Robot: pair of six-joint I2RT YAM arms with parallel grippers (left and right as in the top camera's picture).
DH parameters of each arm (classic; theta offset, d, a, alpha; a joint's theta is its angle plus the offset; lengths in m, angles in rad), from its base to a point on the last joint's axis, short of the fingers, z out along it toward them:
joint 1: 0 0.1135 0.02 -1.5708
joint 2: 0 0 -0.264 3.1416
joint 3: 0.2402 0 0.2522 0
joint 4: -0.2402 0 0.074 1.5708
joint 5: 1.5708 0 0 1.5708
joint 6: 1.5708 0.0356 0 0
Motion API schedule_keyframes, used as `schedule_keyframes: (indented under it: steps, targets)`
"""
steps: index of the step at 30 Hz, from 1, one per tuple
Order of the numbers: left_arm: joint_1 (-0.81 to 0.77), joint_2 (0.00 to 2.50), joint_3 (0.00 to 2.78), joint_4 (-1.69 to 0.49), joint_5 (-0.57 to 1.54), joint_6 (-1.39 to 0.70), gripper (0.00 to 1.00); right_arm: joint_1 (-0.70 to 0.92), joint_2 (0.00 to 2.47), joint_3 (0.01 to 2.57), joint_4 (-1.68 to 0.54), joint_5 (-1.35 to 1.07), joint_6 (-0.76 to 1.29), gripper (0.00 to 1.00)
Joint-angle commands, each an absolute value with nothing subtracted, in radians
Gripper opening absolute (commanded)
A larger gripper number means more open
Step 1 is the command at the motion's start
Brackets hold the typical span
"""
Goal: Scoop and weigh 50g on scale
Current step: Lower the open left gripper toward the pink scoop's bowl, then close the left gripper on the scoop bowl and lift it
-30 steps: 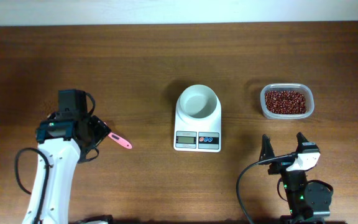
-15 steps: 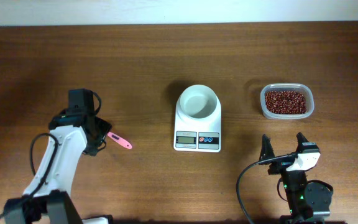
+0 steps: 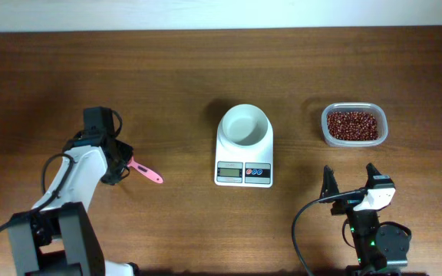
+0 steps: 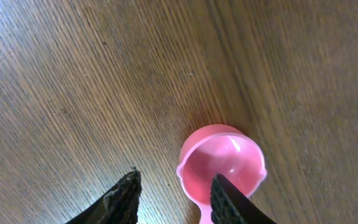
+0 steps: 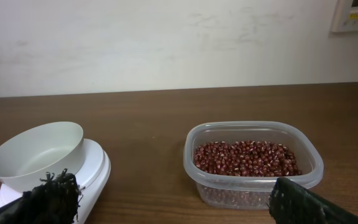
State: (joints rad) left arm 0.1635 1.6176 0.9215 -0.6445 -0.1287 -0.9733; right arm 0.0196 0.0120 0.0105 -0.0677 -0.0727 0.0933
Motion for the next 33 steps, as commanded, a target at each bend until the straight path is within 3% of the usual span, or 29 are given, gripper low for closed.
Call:
schedule_keyframes:
  steps: [1,7,16,33]
  targets:
    - [0.167,1.664,0.915,-0.611,-0.132,-0.984,0.36,0.026,0.003,0.006,-0.072,-0.078,0.085,0.99]
    - [0.167,1.713,0.915,-0.538,-0.108,-0.984,0.31,0.026,0.003,0.006,-0.072,-0.078,0.085,0.99]
    - [0.167,1.746,0.915,-0.535,-0.095,-0.984,0.00,0.026,0.003,0.006,-0.072,-0.078,0.085,0.99]
    - [0.167,1.746,0.915,-0.539,0.038,-1.073,0.00,0.026,0.003,0.006,-0.072,-0.078,0.085,0.99]
